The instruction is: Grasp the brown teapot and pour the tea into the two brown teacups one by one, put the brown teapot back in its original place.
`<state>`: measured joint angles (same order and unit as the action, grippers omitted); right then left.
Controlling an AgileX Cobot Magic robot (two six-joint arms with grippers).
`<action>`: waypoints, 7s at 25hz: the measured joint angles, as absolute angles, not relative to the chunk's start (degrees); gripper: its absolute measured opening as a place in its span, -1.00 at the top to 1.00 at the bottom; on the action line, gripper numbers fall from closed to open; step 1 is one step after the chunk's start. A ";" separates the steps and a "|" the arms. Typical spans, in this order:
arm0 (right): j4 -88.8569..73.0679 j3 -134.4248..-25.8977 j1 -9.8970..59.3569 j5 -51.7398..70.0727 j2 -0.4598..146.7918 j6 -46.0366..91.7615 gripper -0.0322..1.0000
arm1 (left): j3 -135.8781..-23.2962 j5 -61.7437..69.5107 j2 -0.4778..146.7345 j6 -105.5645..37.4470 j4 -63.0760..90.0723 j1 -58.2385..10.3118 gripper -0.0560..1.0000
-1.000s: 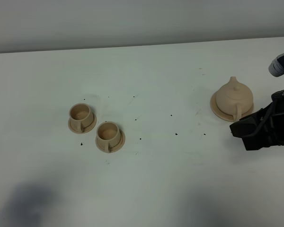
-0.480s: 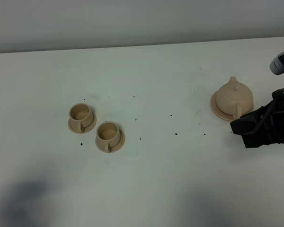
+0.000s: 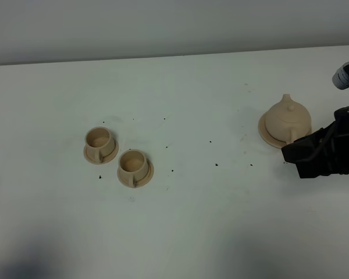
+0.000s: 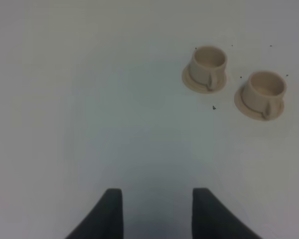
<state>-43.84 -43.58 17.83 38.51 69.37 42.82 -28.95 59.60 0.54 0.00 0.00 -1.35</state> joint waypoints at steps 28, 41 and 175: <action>-10.76 -96.83 22.53 68.55 112.08 -9.28 0.40 | -28.88 59.55 0.54 0.00 0.00 -1.35 0.18; -6.78 -100.67 22.94 69.37 120.43 -13.36 0.40 | -28.88 59.55 0.54 0.00 0.00 -1.35 0.18; 4.21 -99.53 20.59 69.99 122.05 -7.04 0.68 | -28.88 59.55 0.54 0.00 0.00 -1.35 0.18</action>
